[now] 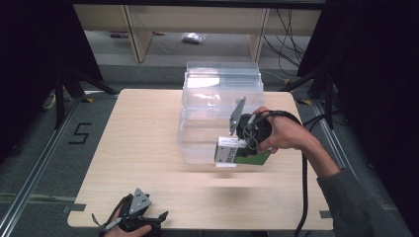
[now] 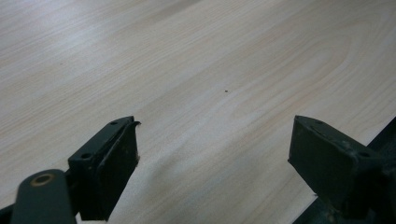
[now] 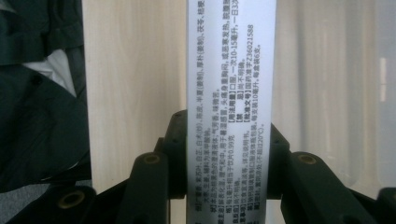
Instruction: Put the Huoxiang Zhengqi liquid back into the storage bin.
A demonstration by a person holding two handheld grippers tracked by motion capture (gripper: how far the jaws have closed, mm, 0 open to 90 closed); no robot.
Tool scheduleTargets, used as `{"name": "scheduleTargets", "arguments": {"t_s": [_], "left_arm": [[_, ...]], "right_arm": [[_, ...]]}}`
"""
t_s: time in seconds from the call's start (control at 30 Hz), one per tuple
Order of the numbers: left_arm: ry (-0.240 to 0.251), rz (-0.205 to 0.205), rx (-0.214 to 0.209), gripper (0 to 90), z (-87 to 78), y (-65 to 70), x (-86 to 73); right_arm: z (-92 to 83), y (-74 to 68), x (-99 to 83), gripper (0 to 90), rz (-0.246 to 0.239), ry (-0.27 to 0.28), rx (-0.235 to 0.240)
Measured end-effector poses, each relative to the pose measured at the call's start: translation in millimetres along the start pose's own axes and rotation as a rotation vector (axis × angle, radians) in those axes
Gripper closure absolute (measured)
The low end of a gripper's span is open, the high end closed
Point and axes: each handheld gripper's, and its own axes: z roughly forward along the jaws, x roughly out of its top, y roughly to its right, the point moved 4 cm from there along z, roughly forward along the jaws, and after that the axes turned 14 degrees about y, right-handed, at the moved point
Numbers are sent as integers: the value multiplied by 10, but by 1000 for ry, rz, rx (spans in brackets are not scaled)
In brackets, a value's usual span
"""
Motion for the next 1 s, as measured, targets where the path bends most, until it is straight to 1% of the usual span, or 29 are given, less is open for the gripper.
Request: {"name": "scheduleTargets", "arguments": {"t_s": [0.03, 0.07, 0.1, 0.13, 0.17, 0.2, 0.23, 0.27, 0.3, 0.33, 0.37, 0.4, 0.47, 0.5, 0.53, 0.57, 0.6, 0.63, 0.67, 0.7, 0.73, 0.77, 0.8, 0.83, 0.87, 0.9, 0.93, 0.97, 1.0], "left_arm": [[0, 0, 0, 151, 0, 0, 0], [-1, 3, 3, 151, -1, -4, 0], [1, -1, 1, 151, 0, 1, 0], [4, -6, 1, 151, 3, 5, 0], [2, -4, 1, 151, 2, 4, -1], [0, 0, 1, 151, 2, 2, -4], [6, -6, 5, 151, 8, 7, -4], [32, -36, 9, 151, 26, 31, 3], [32, -36, 9, 151, 26, 31, 3], [34, -38, 8, 151, 29, 34, 2], [30, -34, 7, 151, 25, 30, 0], [30, -36, 7, 151, 24, 31, -1], [41, -48, 8, 151, 33, 43, 3], [42, -45, 7, 151, 33, 44, 3], [36, -44, 7, 151, 28, 44, 3], [36, -44, 7, 151, 28, 44, 3], [39, -48, 7, 151, 27, 44, 4], [39, -48, 7, 151, 27, 44, 4], [40, -49, 6, 151, 27, 42, 4], [40, -49, 6, 151, 27, 42, 4], [40, -49, 8, 151, 23, 40, 2], [40, -49, 8, 151, 23, 40, 2], [42, -48, 10, 151, 23, 41, 5], [42, -48, 10, 151, 23, 41, 5], [39, -41, 4, 151, 21, 38, 5], [39, -41, 4, 151, 21, 38, 5], [24, -27, 3, 151, 9, 28, -1], [24, -27, 3, 151, 9, 28, -1], [25, -29, 5, 151, 8, 29, 0]], "right_arm": [[0, 0, 0, 644, 0, 0, 0], [-18, 16, 4, 644, 15, -2, -10], [-39, 103, 19, 644, -4, 12, -13], [-62, 139, 20, 644, 21, 10, -25], [-62, 139, 20, 644, 21, 10, -25], [-61, 181, 26, 644, -4, 19, -18], [-78, 190, 23, 644, 30, 12, -27], [-86, 272, 29, 644, 22, 19, -29], [-86, 272, 29, 644, 22, 19, -29], [-84, 308, 32, 644, 5, 28, -30], [-96, 345, 22, 644, 35, 18, -33], [-99, 404, 13, 644, 41, 13, -40], [-96, 436, 7, 644, 49, 13, -44], [-91, 487, 3, 644, 33, 24, -43], [-85, 542, -14, 644, 44, 11, -41], [-85, 542, -14, 644, 44, 11, -41], [-67, 615, -33, 644, 43, 22, -50], [-67, 615, -33, 644, 43, 22, -50], [-52, 685, -62, 644, 58, 14, -58], [-52, 685, -62, 644, 58, 14, -58], [-28, 750, -95, 644, 60, 21, -49], [-28, 750, -95, 644, 60, 21, -49], [-6, 839, -143, 644, 30, 6, -48], [7, 850, -161, 644, 49, 1, -57], [31, 882, -182, 644, 47, 5, -55], [41, 891, -197, 644, 68, -4, -64], [59, 917, -218, 644, 67, -18, -66], [59, 917, -218, 644, 67, -18, -66], [103, 960, -239, 644, 56, -14, -55]]}}
